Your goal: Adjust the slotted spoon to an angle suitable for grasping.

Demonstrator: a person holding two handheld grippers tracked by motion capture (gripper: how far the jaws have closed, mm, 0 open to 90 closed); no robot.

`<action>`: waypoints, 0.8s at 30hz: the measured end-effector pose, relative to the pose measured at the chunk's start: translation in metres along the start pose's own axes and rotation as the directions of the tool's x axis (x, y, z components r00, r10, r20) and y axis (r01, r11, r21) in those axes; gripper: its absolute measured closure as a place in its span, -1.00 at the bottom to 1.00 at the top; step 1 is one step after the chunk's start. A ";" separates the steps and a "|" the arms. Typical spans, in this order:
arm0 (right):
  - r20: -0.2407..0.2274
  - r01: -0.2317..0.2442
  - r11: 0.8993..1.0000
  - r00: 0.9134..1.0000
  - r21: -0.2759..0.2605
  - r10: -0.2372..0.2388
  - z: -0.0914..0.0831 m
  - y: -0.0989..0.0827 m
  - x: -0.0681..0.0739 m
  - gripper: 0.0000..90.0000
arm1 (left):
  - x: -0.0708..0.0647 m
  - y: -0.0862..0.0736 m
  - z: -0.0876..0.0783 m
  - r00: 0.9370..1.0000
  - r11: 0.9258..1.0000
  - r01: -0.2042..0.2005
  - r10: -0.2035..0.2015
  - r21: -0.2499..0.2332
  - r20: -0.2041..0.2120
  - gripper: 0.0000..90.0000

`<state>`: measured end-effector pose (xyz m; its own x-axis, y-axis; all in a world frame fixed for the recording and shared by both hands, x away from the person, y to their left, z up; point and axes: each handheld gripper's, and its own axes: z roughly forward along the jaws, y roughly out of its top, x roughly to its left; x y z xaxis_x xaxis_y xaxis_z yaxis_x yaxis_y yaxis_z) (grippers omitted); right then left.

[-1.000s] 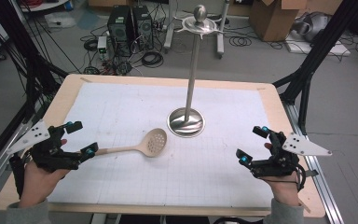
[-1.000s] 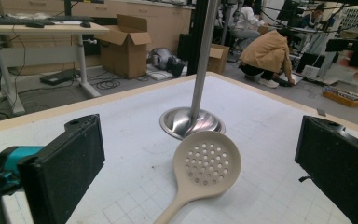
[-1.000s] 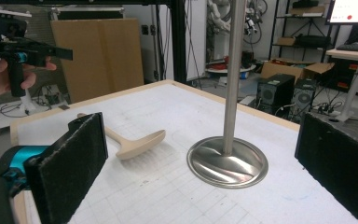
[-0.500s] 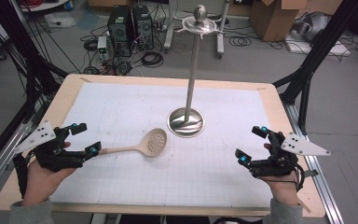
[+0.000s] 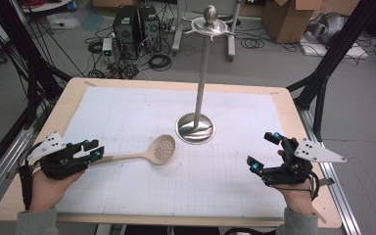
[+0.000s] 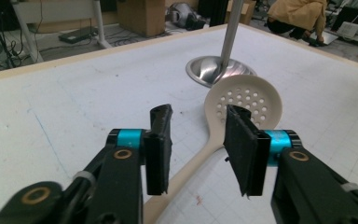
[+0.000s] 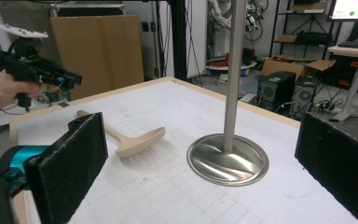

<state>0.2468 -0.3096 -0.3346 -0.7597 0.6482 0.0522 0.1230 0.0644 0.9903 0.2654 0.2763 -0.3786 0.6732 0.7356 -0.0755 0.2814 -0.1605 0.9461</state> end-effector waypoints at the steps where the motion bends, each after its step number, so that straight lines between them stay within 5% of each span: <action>1: 0.000 0.000 1.000 1.000 0.000 0.000 0.000 0.000 0.000 -0.98 | 0.000 0.000 0.000 1.000 1.000 0.000 0.000 0.000 0.000 0.46; 10: -0.010 0.001 1.000 1.000 0.003 -0.001 0.004 0.000 0.000 -0.98 | 0.004 -0.012 0.003 1.000 0.998 -0.017 0.018 0.056 -0.022 0.86; 24: -0.022 0.004 1.000 1.000 0.007 -0.004 0.008 0.001 0.000 -0.98 | 0.011 -0.034 0.013 1.000 0.988 -0.013 0.016 0.151 -0.016 0.95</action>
<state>0.2520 -0.3031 -0.3349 -0.7740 0.6312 0.0512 0.1245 0.0723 0.9896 0.2716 0.2814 -0.4156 0.6666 0.7433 -0.0557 0.3724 -0.2674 0.8887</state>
